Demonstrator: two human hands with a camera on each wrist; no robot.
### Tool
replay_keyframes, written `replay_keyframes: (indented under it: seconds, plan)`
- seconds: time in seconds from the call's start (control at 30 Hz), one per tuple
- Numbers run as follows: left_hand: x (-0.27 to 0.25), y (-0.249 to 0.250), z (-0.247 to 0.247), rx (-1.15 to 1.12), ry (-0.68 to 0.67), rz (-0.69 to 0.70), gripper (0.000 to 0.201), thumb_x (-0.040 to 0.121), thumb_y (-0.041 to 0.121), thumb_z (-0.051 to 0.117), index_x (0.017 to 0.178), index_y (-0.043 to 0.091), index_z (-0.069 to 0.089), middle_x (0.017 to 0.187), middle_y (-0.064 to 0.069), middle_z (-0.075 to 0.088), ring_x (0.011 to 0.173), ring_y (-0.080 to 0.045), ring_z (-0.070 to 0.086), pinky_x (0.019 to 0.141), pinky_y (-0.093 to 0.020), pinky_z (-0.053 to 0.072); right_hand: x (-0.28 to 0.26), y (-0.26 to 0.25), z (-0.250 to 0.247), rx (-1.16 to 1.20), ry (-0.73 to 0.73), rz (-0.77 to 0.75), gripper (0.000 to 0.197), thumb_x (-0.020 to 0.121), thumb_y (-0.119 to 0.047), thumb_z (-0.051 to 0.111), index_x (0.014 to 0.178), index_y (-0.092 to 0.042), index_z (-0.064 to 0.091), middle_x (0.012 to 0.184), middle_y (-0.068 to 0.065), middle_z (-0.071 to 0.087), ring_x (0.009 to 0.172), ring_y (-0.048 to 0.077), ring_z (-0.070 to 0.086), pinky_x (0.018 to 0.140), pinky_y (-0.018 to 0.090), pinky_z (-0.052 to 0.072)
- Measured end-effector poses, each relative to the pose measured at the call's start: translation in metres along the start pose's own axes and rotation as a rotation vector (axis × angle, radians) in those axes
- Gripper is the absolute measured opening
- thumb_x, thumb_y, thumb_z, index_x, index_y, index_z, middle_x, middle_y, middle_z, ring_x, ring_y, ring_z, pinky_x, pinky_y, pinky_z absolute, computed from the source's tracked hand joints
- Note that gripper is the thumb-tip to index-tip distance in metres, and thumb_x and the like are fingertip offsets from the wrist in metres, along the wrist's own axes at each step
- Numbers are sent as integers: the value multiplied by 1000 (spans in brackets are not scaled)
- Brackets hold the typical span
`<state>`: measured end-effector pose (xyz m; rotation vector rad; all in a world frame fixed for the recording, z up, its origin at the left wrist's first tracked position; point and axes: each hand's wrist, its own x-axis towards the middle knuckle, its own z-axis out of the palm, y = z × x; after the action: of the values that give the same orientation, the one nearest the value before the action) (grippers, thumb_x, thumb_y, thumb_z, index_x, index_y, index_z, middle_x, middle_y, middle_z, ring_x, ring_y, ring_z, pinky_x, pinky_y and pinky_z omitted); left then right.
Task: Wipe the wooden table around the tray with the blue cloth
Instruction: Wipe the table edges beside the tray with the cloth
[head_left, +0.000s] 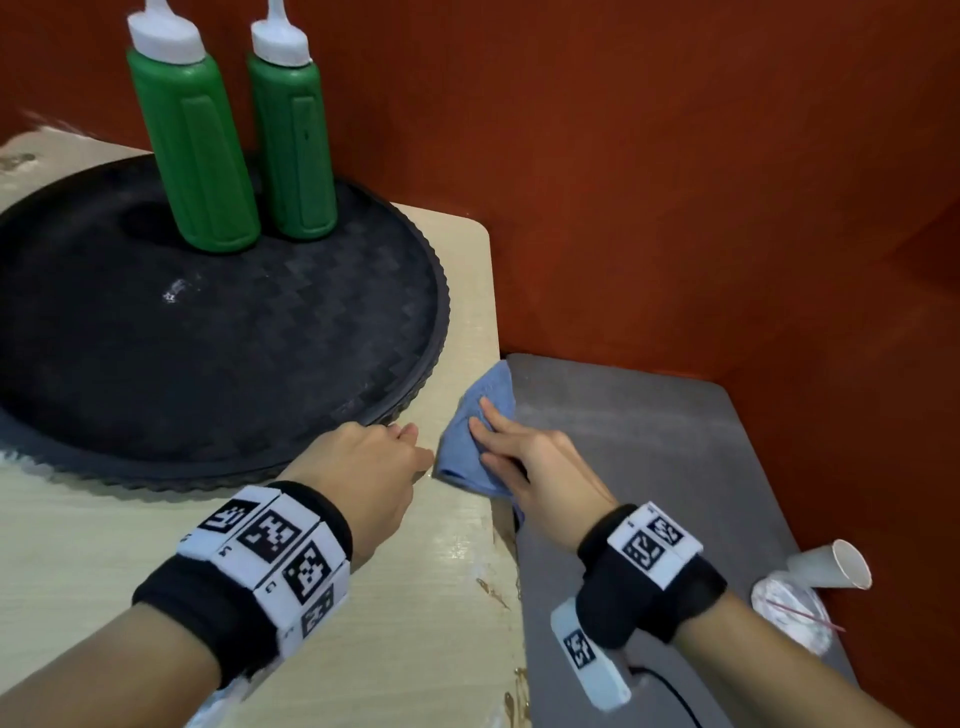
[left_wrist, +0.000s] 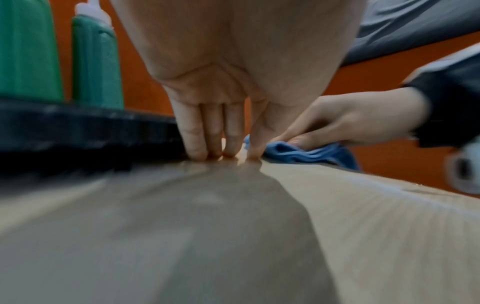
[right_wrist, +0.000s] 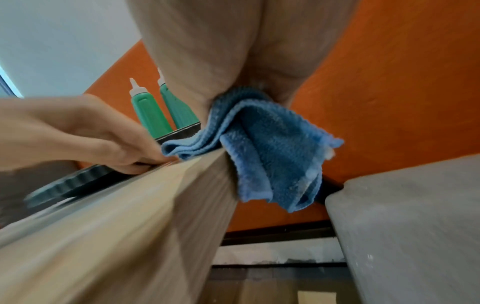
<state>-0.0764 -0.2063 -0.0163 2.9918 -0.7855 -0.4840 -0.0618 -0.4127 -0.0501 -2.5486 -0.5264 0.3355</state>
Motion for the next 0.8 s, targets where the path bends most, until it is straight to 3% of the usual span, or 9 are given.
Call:
replay_keyframes:
  seconds: [0.07, 0.13, 0.2, 0.27, 0.33, 0.43, 0.67, 0.8]
  plan:
    - [4, 6, -14, 22, 5, -31, 21, 97, 19, 36, 107, 21, 54, 107, 1, 56, 87, -22, 55, 69, -32, 42, 21, 4, -6, -15, 16, 3, 40, 98, -14, 49, 138, -14, 49, 154, -3, 26, 135, 21, 40, 111, 28, 35]
    - [13, 9, -29, -13, 86, -30, 18, 96, 17, 37, 104, 21, 53, 101, 0, 57, 78, -19, 47, 67, -31, 40, 37, 8, -12, -5, 27, -3, 38, 98, -12, 50, 136, -12, 51, 153, 0, 29, 134, 16, 42, 110, 23, 34]
    - [30, 7, -36, -92, 209, 12, 25, 95, 15, 39, 116, 23, 50, 111, 3, 56, 90, -16, 50, 77, -29, 43, 49, 14, -17, -4, 33, -26, 35, 98, -11, 49, 132, -10, 55, 152, 1, 31, 122, 4, 52, 104, 15, 38]
    - [49, -5, -35, -127, 280, 18, 39, 96, 22, 38, 135, 23, 39, 133, 4, 47, 123, -15, 42, 98, -32, 39, 58, 20, -21, -15, 20, -40, 35, 98, -12, 48, 133, -11, 55, 152, 0, 31, 123, 3, 51, 104, 12, 35]
    - [64, -20, -31, -98, 222, -52, 55, 99, 36, 31, 149, 17, 18, 153, -4, 26, 143, -19, 19, 113, -37, 27, 62, 26, -23, -10, 2, -46, 38, 99, -13, 48, 137, -15, 52, 152, -3, 31, 136, 9, 36, 112, 20, 31]
    - [82, -38, -26, -152, 87, -141, 70, 97, 54, 18, 152, 15, -2, 160, -5, 3, 148, -21, 1, 120, -40, 12, 72, 33, -28, 20, -3, -28, 40, 99, -12, 47, 139, -17, 49, 152, -7, 30, 137, 6, 32, 111, 17, 29]
    - [108, -53, -32, -348, -24, -203, 79, 93, 61, 21, 151, 15, -5, 160, -2, 3, 148, -23, 4, 118, -44, 18, 133, 52, -47, -12, 32, -24, 39, 100, -11, 46, 137, -16, 51, 152, -4, 30, 137, 9, 32, 108, 15, 31]
    - [115, -63, -46, -302, -59, -235, 80, 92, 62, 23, 151, 16, -4, 160, -5, 1, 147, -27, 3, 117, -46, 19, 140, 48, -51, 9, 27, 3, 39, 100, -10, 45, 138, -14, 50, 153, -1, 30, 138, 9, 30, 110, 17, 28]
